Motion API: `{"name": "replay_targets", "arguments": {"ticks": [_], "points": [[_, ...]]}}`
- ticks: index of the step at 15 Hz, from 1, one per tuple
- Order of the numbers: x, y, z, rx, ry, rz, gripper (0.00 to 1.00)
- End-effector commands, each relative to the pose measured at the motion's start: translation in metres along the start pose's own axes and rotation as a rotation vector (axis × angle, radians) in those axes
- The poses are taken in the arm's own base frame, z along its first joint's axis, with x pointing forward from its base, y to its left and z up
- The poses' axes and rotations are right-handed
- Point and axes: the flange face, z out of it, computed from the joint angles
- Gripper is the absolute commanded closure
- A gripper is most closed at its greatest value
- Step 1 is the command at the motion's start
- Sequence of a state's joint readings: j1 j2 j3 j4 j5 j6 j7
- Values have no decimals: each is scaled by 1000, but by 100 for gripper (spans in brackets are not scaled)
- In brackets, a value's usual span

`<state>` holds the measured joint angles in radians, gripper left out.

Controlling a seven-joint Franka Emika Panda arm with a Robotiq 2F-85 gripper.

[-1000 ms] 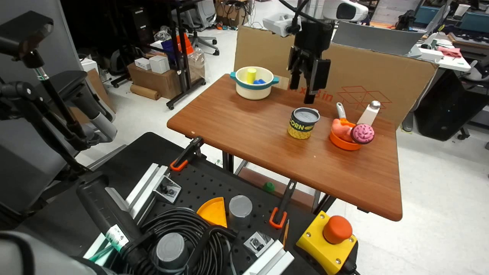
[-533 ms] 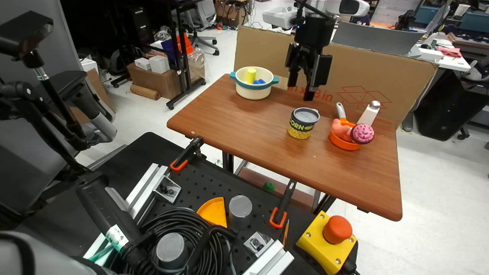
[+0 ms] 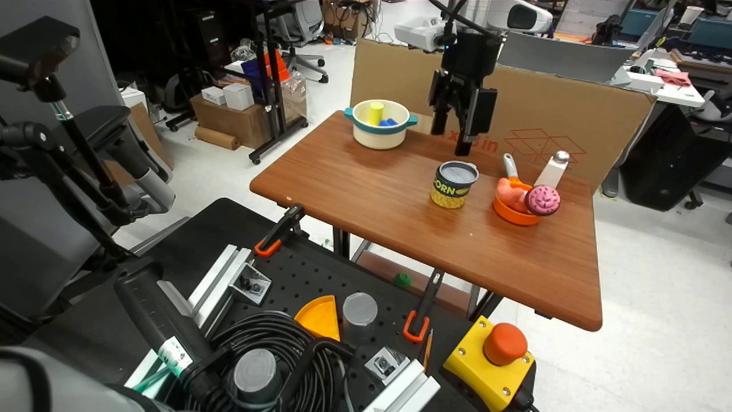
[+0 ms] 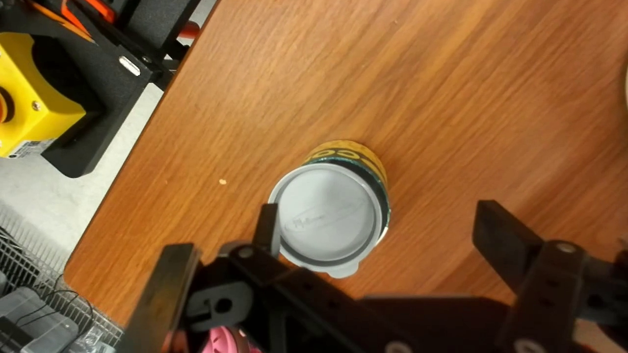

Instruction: Uncover the can and put the pink ball inside and the red plush to the white bowl

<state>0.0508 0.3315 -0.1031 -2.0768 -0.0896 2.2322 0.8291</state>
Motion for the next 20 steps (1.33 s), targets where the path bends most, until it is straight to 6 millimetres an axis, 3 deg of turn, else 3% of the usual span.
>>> {"name": "replay_targets", "arguments": {"ticks": [1,7,20], "points": [[10,-6,2,6,13,21,0],[14,-9,8,-11,9,8,0],[29,13,23,-69,-7,25,0]]}}
